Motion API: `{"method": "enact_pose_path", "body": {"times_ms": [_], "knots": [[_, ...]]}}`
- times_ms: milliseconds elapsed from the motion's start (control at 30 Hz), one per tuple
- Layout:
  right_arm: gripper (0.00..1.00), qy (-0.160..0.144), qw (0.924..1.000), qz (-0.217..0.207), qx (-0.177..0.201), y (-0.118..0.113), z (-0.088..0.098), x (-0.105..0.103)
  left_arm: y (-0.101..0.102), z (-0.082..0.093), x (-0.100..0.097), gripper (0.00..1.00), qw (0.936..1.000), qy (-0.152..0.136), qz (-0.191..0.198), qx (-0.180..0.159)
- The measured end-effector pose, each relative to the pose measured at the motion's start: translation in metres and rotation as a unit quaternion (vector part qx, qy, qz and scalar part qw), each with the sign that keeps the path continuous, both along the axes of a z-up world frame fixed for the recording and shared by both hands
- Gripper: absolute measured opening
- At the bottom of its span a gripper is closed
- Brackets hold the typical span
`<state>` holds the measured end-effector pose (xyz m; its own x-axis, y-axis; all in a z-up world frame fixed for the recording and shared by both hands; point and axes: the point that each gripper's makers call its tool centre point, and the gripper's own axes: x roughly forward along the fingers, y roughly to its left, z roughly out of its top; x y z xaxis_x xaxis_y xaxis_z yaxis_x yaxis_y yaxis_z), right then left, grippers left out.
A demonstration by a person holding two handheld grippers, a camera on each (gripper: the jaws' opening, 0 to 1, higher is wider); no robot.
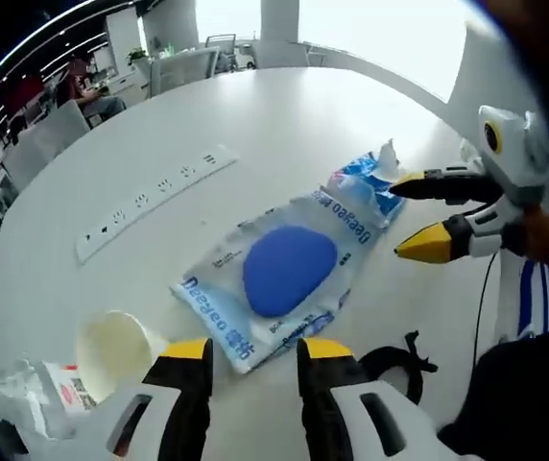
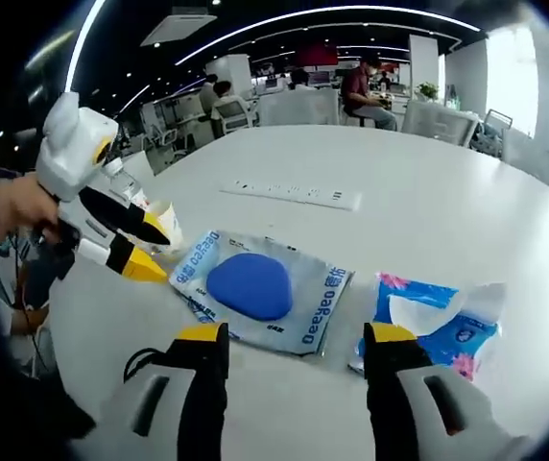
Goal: Arrange the tabletop items into an orderly group along one side of the table until the central work area is clear of visible clutter.
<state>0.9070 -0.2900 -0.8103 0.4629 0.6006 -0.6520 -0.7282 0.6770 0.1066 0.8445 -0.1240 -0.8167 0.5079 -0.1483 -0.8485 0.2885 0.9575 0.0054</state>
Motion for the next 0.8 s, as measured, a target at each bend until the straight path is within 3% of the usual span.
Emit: {"method": "enact_pose_path", "body": {"times_ms": [167, 267, 500, 800], "knots": [[0.65, -0.008, 0.9999, -0.011, 0.008, -0.010, 0.010, -0.009, -0.009, 0.011, -0.018, 0.39, 0.9978, -0.047, 0.029, -0.038], [0.67, -0.012, 0.9998, -0.012, 0.009, -0.016, 0.013, -0.017, -0.008, 0.014, -0.031, 0.42, 0.9970, -0.057, 0.036, -0.039], [0.69, -0.003, 0.9999, -0.009, 0.008, -0.023, 0.011, -0.044, -0.015, 0.012, -0.062, 0.42, 0.9963, -0.054, 0.045, -0.049], [0.68, 0.024, 0.9997, 0.003, -0.002, -0.021, -0.002, -0.080, -0.035, -0.005, -0.092, 0.41, 0.9970, -0.025, 0.042, -0.060]]}}
